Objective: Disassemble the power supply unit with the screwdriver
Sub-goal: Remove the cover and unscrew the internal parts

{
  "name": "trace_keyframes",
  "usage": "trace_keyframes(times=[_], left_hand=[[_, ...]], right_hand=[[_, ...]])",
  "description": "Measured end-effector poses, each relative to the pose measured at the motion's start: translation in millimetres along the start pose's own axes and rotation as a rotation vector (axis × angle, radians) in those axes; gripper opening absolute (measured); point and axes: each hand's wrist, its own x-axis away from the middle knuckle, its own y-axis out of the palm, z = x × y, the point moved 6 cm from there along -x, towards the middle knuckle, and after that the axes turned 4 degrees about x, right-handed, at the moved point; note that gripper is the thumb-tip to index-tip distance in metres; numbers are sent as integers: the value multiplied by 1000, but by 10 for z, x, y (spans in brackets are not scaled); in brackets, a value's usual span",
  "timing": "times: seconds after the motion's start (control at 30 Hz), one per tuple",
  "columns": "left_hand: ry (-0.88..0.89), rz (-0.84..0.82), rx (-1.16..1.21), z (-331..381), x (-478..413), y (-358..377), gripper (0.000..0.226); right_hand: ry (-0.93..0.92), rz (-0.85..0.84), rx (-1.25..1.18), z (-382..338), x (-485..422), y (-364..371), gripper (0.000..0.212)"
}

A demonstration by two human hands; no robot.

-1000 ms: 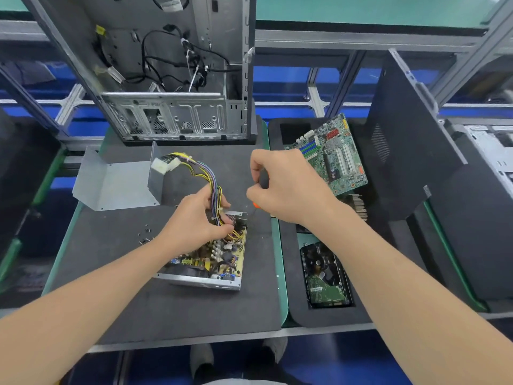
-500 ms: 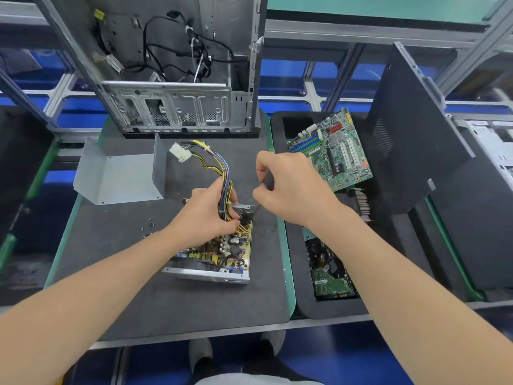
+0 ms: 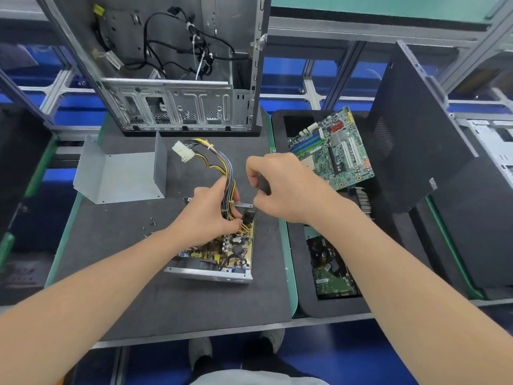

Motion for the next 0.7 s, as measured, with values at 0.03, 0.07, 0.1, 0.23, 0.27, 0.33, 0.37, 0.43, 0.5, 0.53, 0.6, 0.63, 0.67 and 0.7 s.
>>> trace_keyframes(times=[0.03,0.07,0.1,0.23,0.27,0.33,0.37,0.43,0.5,0.53,0.6,0.63,0.67,0.7], left_hand=[[3,1,9,2,-3,-4,44],[8,7,18,9,-8,-11,44],[15,20,24,17,-7,-24,44],[22,94,32,19,25,-85,42],[18,101,36,14,36,-90,42],[8,112,40,15,56,-93,44],[-1,124,41,17,64,-97,44],[-40,159,63,31,83,-128,42],[-99,184,116,52,96,-153,36],[-131,196,130,64,97,-167,29],[-198,246,135,86,89,-231,21],[-228,284,142,100,77,-290,27],[-264,310,131,124,66,-358,36],[-290,313,56,151,47,-428,44]], right_hand=[[-65,-53,15,-51,-19,4,17],[-116,-101,30,-94,-37,3,18],[-146,-139,42,-117,-60,2,20],[-154,-149,97,-132,-173,29,16],[-123,-126,112,-124,-207,35,17],[-36,-85,183,-86,-288,52,22],[-20,-74,227,-77,-325,62,20],[-35,-89,254,-83,-360,67,19],[-49,-128,226,-94,-328,58,19],[-50,-141,206,-100,-299,56,19],[-45,-143,176,-119,-247,50,20],[-37,-141,175,-125,-236,49,20],[-26,-145,180,-124,-232,45,19],[-13,-154,183,-121,-238,39,17]])
